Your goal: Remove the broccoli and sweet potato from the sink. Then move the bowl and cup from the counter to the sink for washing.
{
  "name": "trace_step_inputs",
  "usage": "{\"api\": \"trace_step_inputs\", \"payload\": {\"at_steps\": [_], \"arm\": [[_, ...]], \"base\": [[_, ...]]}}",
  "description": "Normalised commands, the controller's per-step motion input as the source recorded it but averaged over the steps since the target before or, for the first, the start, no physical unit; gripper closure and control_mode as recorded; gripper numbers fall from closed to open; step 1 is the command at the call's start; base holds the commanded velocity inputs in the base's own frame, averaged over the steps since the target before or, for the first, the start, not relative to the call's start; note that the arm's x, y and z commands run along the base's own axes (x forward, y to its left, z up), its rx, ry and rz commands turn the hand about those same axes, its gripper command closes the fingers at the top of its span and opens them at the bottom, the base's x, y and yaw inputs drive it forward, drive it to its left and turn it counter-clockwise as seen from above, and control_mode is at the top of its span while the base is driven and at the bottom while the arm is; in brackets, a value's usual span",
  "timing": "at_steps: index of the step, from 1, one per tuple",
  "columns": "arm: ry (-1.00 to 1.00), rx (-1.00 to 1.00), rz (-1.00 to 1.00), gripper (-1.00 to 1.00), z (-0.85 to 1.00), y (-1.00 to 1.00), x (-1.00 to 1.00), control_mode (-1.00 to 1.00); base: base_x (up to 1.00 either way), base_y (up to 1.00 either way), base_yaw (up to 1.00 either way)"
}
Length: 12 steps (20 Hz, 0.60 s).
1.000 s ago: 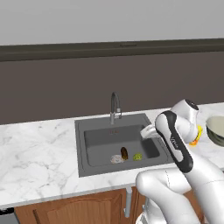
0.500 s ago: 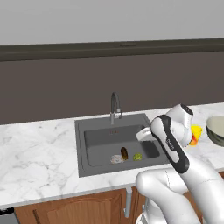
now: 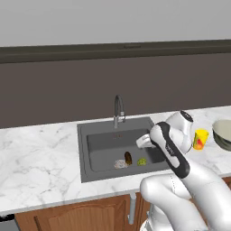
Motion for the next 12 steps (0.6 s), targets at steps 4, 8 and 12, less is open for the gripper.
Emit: {"api": "trace_step_inputs", "payload": {"at_steps": [4, 8, 12], "arm": [[0.0, -0.04, 0.0, -1.0, -0.18, 0.09, 0.11, -1.0], [0.0, -0.05, 0.0, -1.0, -0.17, 0.08, 0.13, -1.0], [0.0, -0.06, 0.0, -1.0, -0.17, 0.05, 0.13, -1.0]], "base": [[0.0, 0.0, 0.0], [0.0, 0.0, 0.0], [0.0, 0.0, 0.0]]}}
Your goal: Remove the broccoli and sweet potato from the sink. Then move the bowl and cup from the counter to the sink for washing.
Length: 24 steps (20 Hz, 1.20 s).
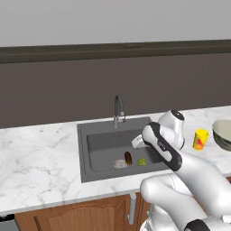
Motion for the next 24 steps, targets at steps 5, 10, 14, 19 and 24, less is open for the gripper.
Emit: {"api": "trace_step_inputs", "payload": {"at_steps": [5, 10, 14, 19, 24], "arm": [[0.0, -0.04, 0.0, -1.0, -0.19, 0.04, 0.11, -1.0], [0.0, 0.0, 0.0, -1.0, -0.2, 0.01, 0.08, -1.0], [0.0, 0.0, 0.0, -1.0, -0.21, 0.04, 0.1, -1.0], [0.0, 0.0, -0.01, -1.0, -0.18, 0.03, 0.1, -1.0], [0.01, 0.0, -0.01, -1.0, -0.15, 0.04, 0.12, -1.0]], "base": [[0.0, 0.0, 0.0], [0.0, 0.0, 0.0], [0.0, 0.0, 0.0], [0.0, 0.0, 0.0], [0.0, 0.0, 0.0]]}}
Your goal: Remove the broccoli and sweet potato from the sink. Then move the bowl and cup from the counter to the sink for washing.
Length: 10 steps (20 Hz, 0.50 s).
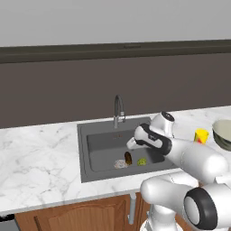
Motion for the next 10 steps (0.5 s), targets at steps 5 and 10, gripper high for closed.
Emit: {"api": "trace_step_inputs", "payload": {"at_steps": [5, 10], "arm": [[0.04, 0.0, -0.03, -1.0, -0.16, 0.01, 0.1, -1.0], [0.06, 0.0, -0.03, -1.0, -0.16, 0.02, 0.11, -1.0]], "base": [[0.0, 0.0, 0.0], [0.0, 0.0, 0.0]]}}
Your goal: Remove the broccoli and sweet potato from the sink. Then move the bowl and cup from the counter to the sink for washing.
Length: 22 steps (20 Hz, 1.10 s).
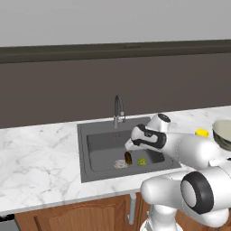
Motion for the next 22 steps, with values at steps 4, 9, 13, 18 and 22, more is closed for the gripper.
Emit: {"api": "trace_step_inputs", "payload": {"at_steps": [4, 9, 13, 18, 22], "arm": [[0.06, 0.0, -0.02, -1.0, -0.13, 0.0, 0.15, -1.0], [0.06, -0.01, -0.03, -1.0, -0.15, 0.01, 0.13, -1.0], [0.02, -0.03, -0.03, -1.0, -0.16, 0.0, 0.1, -1.0], [0.0, -0.03, -0.02, -1.0, -0.18, 0.0, 0.07, -1.0], [0.0, -0.03, -0.02, -1.0, -0.19, 0.0, 0.06, -1.0]], "base": [[0.0, 0.0, 0.0], [0.0, 0.0, 0.0], [0.0, 0.0, 0.0], [0.0, 0.0, 0.0], [0.0, 0.0, 0.0]]}}
